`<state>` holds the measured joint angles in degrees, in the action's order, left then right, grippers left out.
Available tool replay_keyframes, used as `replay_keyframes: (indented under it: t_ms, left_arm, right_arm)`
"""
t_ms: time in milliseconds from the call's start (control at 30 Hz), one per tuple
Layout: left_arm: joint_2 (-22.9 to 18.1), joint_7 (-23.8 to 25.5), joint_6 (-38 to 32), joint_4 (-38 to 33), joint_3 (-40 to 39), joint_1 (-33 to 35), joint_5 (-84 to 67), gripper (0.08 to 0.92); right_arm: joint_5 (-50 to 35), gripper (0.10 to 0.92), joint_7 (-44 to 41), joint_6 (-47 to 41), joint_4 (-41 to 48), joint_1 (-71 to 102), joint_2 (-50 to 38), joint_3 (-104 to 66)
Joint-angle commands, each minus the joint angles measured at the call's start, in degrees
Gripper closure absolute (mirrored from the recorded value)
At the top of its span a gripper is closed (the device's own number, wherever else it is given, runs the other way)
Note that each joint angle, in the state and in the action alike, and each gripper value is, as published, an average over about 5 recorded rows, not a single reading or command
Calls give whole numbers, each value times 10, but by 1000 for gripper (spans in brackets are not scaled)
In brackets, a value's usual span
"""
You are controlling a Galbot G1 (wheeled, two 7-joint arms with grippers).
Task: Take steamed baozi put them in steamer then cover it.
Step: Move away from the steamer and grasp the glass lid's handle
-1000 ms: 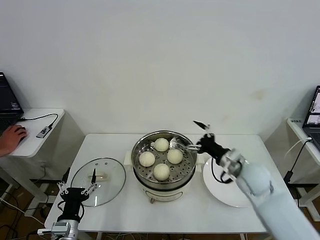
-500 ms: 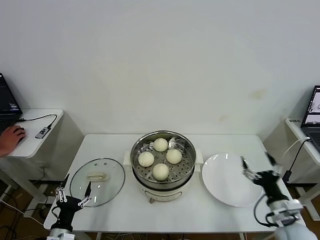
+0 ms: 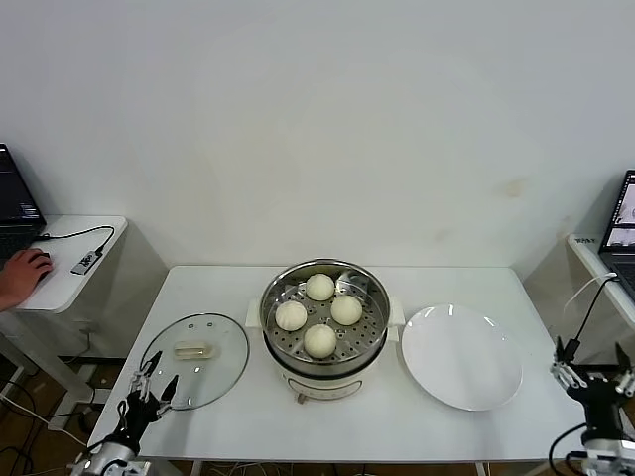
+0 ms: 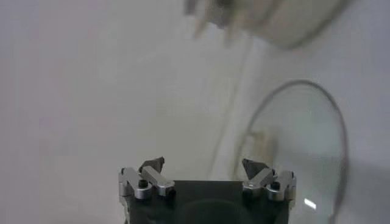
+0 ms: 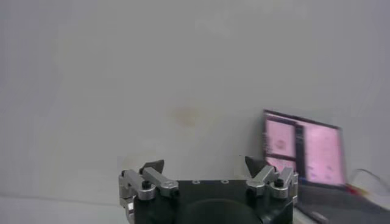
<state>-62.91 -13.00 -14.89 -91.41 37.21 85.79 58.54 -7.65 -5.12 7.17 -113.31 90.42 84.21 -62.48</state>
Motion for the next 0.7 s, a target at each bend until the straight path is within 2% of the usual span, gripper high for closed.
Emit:
replay_keyframes:
  t_ms: [33,700]
  left_arm:
    - [22,-2,6,79,-47,-116,114,177]
    - [17,-5,4,160,-75,-185,112,177]
  right_arm:
    - [26,203,15,16,-7,24,39,-31]
    - [53,203,6,28,-6,43,44,-31]
